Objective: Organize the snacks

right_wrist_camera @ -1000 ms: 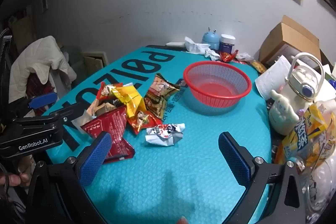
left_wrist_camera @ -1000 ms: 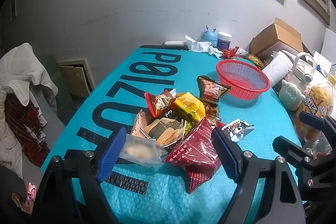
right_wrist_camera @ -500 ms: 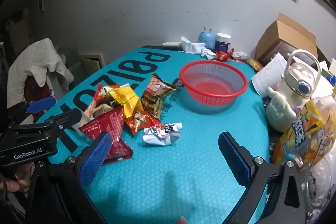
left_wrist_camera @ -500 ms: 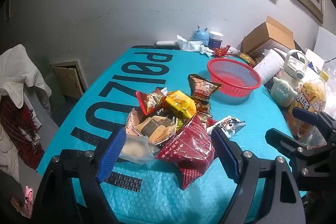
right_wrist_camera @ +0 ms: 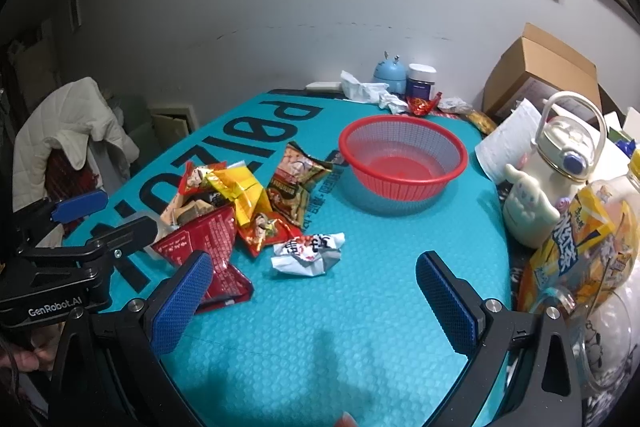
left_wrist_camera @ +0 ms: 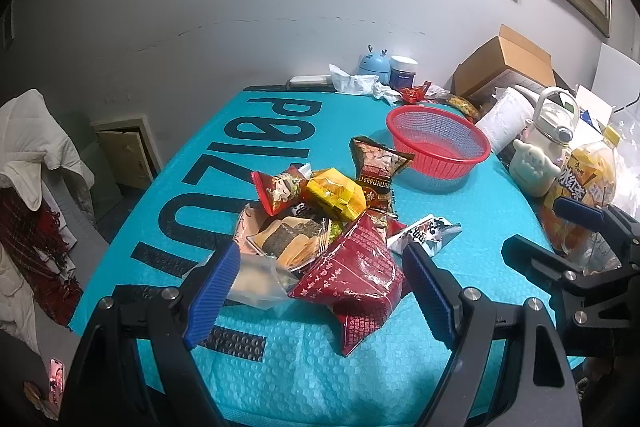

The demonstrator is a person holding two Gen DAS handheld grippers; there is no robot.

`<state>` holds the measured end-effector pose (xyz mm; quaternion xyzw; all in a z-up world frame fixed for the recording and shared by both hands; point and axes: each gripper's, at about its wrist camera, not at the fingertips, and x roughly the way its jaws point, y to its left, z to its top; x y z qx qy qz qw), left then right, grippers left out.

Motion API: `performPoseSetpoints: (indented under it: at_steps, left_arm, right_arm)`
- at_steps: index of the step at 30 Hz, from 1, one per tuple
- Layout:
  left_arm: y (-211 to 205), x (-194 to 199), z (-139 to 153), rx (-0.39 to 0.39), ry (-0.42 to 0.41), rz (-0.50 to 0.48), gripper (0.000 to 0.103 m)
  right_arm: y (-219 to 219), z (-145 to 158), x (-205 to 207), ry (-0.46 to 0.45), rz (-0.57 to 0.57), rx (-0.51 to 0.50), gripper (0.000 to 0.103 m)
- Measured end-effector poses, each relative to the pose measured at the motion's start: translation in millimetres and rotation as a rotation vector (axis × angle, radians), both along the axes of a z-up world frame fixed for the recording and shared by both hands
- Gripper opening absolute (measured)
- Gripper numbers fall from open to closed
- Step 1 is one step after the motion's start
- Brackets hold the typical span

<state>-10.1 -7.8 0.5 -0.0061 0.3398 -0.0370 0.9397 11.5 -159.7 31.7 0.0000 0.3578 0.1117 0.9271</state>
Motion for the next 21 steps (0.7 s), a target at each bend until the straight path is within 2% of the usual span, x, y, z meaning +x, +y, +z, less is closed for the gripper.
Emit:
performPoseSetpoints:
  at_steps: [21]
  left_arm:
    - [-0.3, 1.1, -0.3, 0.008, 0.003, -0.001, 0.083]
  right_arm:
    - [-1.0, 0.0, -0.2, -0.004, -0.005, -0.001, 0.103]
